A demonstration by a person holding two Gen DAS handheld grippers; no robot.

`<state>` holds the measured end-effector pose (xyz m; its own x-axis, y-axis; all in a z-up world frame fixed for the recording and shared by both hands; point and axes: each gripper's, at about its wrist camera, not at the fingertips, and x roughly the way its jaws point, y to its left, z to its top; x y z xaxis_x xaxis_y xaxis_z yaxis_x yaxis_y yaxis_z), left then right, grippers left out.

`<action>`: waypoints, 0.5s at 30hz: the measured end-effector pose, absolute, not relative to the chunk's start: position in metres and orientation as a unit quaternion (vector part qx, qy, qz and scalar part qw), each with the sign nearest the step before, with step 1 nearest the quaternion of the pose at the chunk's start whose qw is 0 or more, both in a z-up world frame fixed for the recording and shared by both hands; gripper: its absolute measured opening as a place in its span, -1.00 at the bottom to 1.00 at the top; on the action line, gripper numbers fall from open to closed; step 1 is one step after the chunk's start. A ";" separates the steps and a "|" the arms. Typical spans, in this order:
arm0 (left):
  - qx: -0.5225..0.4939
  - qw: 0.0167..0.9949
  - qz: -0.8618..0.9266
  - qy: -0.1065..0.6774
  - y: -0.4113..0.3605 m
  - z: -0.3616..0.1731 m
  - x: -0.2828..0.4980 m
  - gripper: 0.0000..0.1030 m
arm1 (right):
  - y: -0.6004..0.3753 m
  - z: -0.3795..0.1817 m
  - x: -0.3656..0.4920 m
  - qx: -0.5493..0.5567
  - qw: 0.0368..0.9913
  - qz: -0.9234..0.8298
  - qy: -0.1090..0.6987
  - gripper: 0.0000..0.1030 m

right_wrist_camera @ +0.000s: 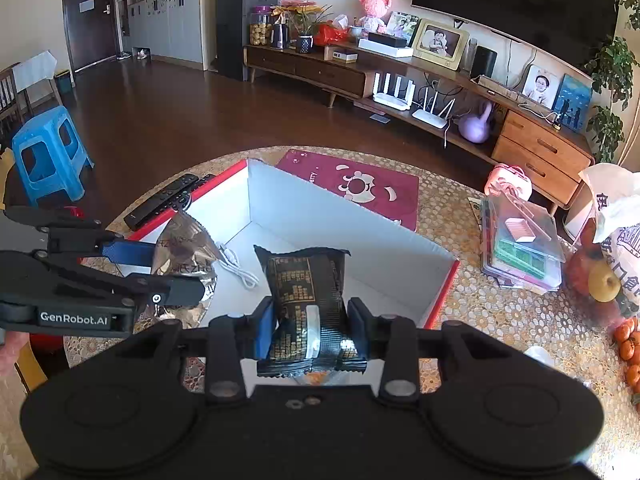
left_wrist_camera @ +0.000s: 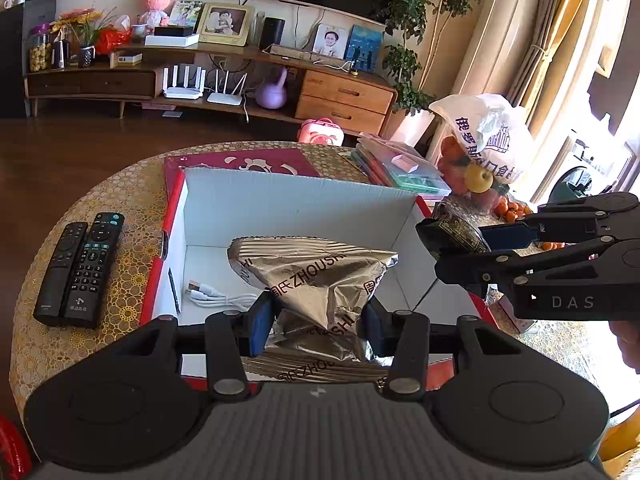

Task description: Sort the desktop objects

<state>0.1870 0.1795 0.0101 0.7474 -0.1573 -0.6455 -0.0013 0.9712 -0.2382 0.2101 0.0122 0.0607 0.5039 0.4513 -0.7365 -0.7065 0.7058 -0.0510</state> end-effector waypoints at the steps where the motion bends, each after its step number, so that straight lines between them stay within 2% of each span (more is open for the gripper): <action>1: -0.113 0.927 -0.041 0.355 0.181 0.009 0.190 -0.11 | 0.014 0.058 0.212 -0.177 0.848 0.339 0.366 -0.26; 15: -0.090 0.913 -0.028 0.398 0.191 -0.015 0.245 -0.11 | 0.033 0.011 0.246 -0.198 0.837 0.301 0.412 -0.26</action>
